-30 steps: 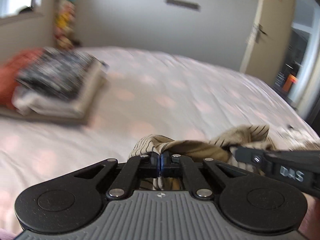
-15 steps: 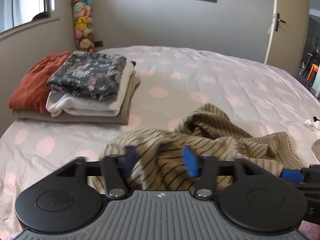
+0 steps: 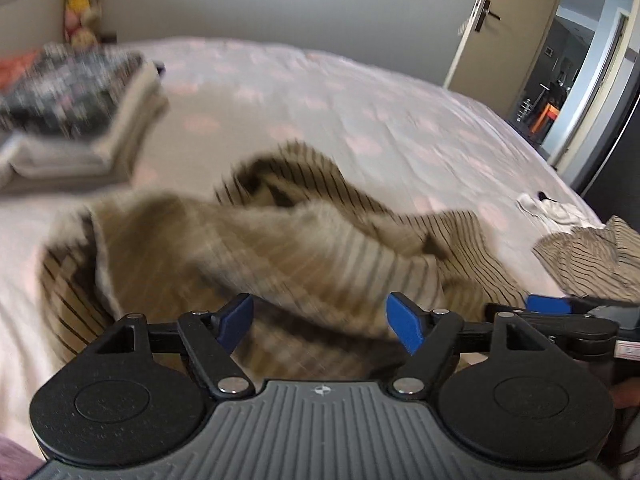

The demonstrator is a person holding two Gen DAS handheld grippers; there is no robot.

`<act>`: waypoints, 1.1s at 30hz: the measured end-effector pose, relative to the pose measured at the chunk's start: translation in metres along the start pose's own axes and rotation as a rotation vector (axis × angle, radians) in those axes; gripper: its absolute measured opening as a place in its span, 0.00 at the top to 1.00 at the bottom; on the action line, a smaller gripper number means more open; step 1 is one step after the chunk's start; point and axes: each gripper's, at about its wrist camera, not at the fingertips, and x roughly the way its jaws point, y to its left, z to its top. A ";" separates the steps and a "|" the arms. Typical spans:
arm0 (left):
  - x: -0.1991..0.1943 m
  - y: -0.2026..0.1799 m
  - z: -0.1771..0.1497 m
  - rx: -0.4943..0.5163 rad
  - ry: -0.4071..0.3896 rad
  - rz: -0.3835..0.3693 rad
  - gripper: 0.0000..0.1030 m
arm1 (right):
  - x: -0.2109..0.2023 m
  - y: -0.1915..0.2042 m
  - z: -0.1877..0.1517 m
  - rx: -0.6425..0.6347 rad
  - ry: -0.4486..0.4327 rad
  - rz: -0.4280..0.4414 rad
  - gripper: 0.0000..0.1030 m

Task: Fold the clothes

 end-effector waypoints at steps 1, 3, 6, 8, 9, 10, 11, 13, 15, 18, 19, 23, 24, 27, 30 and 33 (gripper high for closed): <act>0.006 0.000 -0.002 -0.013 0.015 -0.017 0.29 | 0.003 -0.002 0.000 0.016 0.005 0.023 0.35; 0.017 0.001 -0.006 -0.034 0.041 -0.041 0.29 | 0.007 -0.003 0.001 0.026 0.003 0.049 0.35; 0.028 -0.007 -0.009 -0.017 0.062 -0.033 0.29 | 0.017 -0.001 0.002 0.037 0.022 0.094 0.35; 0.033 -0.017 -0.011 0.021 0.069 -0.033 0.29 | 0.024 -0.001 0.002 0.046 0.036 0.101 0.35; 0.035 -0.022 -0.012 0.043 0.071 -0.030 0.29 | 0.027 -0.003 0.003 0.063 0.044 0.098 0.35; 0.036 -0.028 -0.013 0.069 0.071 -0.026 0.28 | 0.031 -0.004 0.003 0.079 0.052 0.095 0.35; 0.038 -0.034 -0.014 0.099 0.069 -0.017 0.27 | 0.035 -0.007 0.004 0.099 0.064 0.091 0.35; 0.043 -0.042 -0.017 0.154 0.077 0.024 0.27 | 0.045 -0.009 0.006 0.127 0.093 0.089 0.35; 0.050 -0.044 -0.018 0.163 0.093 0.066 0.28 | 0.054 -0.010 0.008 0.148 0.121 0.089 0.35; 0.053 -0.033 -0.017 0.082 0.093 0.106 0.62 | 0.060 -0.007 0.006 0.127 0.142 0.091 0.54; 0.051 -0.029 -0.015 0.066 0.085 0.120 0.69 | 0.060 -0.006 0.005 0.119 0.144 0.095 0.75; 0.033 -0.020 -0.012 0.043 0.033 0.157 0.92 | 0.053 -0.007 0.003 0.113 0.106 0.120 0.92; 0.027 -0.018 -0.010 0.033 0.013 0.162 0.92 | 0.049 -0.006 0.002 0.105 0.085 0.121 0.92; 0.009 -0.012 -0.005 0.006 -0.054 0.183 0.95 | 0.034 -0.001 0.000 0.071 0.010 0.122 0.94; -0.010 -0.010 0.002 0.017 -0.115 0.262 0.95 | 0.012 0.004 -0.004 0.021 -0.082 0.145 0.94; -0.022 -0.007 0.007 0.022 -0.121 0.320 0.95 | -0.008 0.013 -0.010 -0.008 -0.123 0.193 0.94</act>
